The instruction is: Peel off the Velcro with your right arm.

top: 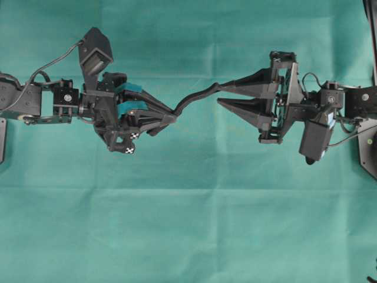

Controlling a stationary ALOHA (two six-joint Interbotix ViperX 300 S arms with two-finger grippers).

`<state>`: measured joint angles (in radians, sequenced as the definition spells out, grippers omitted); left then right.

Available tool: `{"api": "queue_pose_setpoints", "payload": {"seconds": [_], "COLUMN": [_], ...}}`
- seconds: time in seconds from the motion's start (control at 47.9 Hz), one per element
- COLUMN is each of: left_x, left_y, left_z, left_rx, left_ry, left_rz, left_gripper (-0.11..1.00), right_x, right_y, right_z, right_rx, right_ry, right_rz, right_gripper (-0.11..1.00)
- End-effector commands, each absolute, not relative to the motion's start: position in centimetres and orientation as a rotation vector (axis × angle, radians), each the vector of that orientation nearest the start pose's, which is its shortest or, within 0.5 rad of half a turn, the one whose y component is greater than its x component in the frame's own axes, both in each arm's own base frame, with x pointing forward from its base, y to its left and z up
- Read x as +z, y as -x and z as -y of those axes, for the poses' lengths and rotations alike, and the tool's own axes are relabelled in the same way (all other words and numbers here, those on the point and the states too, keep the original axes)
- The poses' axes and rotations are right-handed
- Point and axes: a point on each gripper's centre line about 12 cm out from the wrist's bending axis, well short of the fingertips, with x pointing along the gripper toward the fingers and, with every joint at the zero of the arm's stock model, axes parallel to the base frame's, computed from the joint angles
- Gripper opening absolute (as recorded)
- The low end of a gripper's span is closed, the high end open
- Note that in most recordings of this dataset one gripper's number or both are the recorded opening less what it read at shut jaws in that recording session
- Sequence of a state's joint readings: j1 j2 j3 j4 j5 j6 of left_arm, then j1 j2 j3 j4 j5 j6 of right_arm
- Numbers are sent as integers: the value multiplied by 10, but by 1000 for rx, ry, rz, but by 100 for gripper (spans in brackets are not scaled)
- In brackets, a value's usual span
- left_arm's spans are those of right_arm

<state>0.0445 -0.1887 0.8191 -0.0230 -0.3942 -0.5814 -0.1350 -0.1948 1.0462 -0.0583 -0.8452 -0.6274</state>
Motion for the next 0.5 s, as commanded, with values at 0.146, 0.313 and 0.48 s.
{"api": "queue_pose_setpoints", "payload": {"seconds": [0.146,0.313,0.48], "left_x": [243,242,242], "left_y": [-359,-359,-359], "left_z": [-19,-19,-19], "left_rx": [114,114,115], "left_ry": [605,604,604], "left_rz": [-165,-167,-168], "left_gripper": [10,10,10], "right_x": [212,213,215], "right_y": [-316,-316,-317], "right_z": [36,35,36], "right_rx": [-86,-86,-89], "right_ry": [666,667,667], "right_rz": [-13,-9,-5], "right_gripper": [0,0,-2]}}
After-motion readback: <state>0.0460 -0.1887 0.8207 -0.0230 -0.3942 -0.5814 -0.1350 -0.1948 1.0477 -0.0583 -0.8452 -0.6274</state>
